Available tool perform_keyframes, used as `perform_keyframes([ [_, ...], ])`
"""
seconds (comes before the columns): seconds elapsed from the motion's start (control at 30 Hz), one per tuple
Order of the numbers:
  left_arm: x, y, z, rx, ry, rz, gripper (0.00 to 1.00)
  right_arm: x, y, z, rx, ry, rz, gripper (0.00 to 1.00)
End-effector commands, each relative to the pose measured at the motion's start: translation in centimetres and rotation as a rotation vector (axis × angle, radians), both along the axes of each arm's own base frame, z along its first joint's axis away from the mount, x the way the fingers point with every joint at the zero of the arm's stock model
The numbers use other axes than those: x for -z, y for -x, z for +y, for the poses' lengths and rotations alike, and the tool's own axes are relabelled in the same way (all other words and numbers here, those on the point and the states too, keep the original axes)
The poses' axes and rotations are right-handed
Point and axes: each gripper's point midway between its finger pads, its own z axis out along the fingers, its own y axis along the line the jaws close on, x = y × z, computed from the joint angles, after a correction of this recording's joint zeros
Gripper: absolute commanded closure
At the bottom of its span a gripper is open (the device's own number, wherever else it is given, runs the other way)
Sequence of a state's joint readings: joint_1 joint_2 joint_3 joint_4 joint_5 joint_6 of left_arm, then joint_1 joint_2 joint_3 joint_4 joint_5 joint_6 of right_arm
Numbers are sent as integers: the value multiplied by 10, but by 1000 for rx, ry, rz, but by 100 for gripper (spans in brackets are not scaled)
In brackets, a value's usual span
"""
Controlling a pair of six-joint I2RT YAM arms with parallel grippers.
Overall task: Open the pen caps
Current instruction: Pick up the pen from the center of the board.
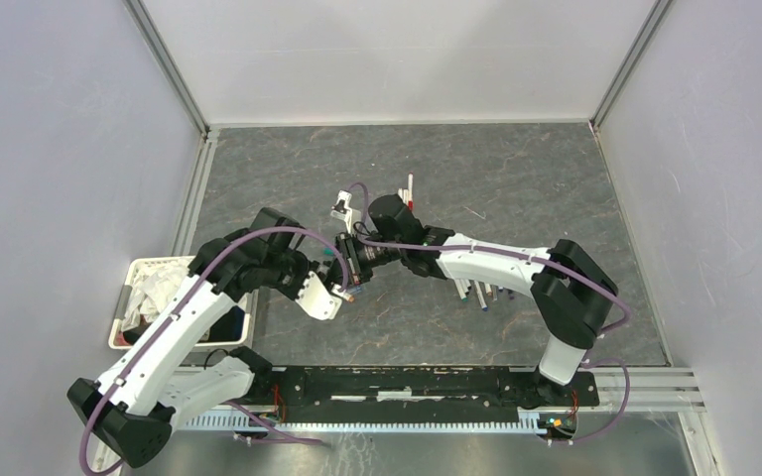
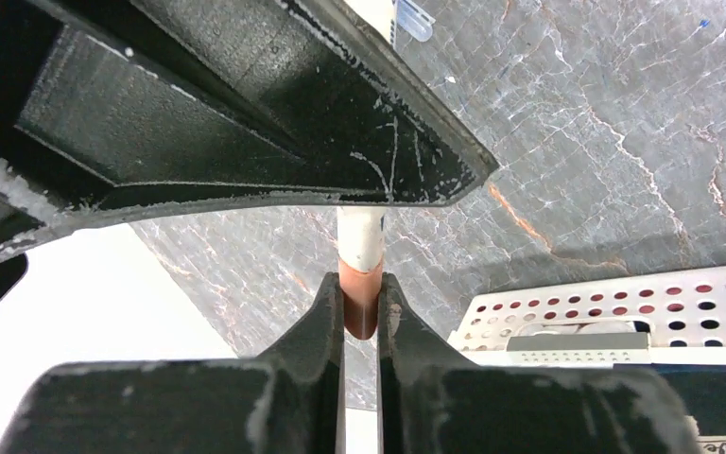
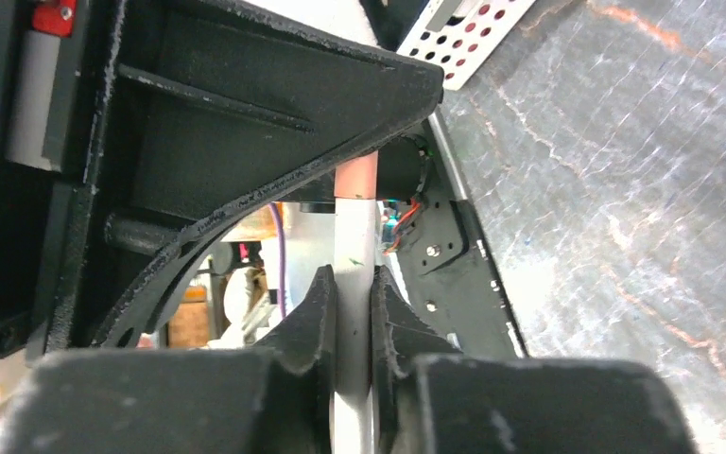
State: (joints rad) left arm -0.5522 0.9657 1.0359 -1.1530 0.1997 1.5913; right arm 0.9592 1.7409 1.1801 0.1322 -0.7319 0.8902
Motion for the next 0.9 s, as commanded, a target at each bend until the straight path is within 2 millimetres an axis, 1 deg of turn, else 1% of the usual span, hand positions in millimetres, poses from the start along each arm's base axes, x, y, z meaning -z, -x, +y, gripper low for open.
perform_keyframes([
  [0.0,-17,-8,-8,-19,47,-33,84,-27,5,5,-73,-91,-74,99],
  [0.03,-18,-6,-10,-30,61,-18,57,-27,7,3,-84,-90,-83,100],
  [0.07,-19,-4,-11,-37,74,1,38,-26,8,1,-97,-90,-90,100],
  [0.1,-21,0,-14,-38,89,22,31,-25,11,-1,-114,-93,-101,100],
  [0.13,-24,3,-16,-38,103,40,28,-23,13,-3,-127,-94,-109,100],
  [0.2,-25,9,-20,-33,125,82,26,-23,16,-7,-148,-107,-130,100],
  [0.3,-24,18,-25,-36,145,149,27,-22,19,-10,-174,-118,-143,100],
  [0.43,-21,30,-26,-37,141,237,33,-25,19,-12,-187,-134,-162,100],
  [0.57,-14,38,-22,-39,110,286,45,-25,13,-15,-177,-133,-170,100],
  [0.77,-8,40,-19,-37,91,294,69,-23,8,-16,-168,-128,-168,100],
  [0.87,-10,40,-23,-38,106,304,72,-23,5,-14,-164,-128,-172,100],
])
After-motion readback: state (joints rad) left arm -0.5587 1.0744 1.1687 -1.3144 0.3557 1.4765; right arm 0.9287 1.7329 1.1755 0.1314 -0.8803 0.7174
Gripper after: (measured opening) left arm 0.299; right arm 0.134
